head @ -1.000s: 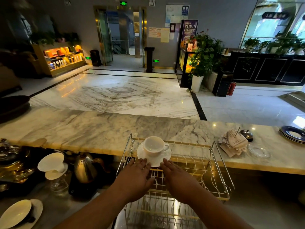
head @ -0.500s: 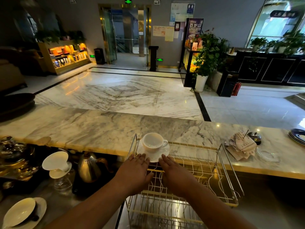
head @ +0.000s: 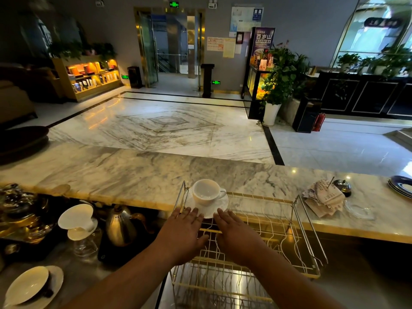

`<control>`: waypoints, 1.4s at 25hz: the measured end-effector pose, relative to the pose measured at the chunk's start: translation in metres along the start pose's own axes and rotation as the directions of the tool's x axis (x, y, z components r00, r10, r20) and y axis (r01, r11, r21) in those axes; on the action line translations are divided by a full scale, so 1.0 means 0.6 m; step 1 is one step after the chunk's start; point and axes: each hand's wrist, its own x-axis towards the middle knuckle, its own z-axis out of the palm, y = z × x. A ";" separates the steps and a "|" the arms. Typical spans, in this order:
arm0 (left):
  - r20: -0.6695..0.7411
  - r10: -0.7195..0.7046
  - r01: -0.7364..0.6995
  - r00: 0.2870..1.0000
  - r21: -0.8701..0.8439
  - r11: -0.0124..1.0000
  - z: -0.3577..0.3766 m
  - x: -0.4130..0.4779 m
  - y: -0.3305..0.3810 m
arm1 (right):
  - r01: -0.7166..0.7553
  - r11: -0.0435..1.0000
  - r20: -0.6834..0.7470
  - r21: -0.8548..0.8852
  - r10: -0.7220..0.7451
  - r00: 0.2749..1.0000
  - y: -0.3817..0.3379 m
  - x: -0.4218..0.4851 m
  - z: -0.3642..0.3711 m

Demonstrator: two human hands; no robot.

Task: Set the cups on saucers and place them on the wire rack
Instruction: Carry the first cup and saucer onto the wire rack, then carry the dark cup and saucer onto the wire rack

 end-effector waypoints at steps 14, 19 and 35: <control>-0.144 -0.049 0.028 0.988 -0.142 0.990 -0.026 -0.207 -0.004 | 0.147 0.989 -0.137 0.025 -0.142 0.980 -0.118 -0.137 -0.015; -0.109 -0.211 0.194 0.971 -0.153 0.969 -0.009 -0.339 -0.050 | 0.322 0.944 -0.155 0.074 -0.309 0.939 -0.230 -0.134 0.022; 0.273 -0.497 0.566 0.824 -0.343 0.749 0.172 -0.615 -0.414 | 0.099 0.990 0.132 0.103 -0.112 0.985 -0.533 -0.048 0.173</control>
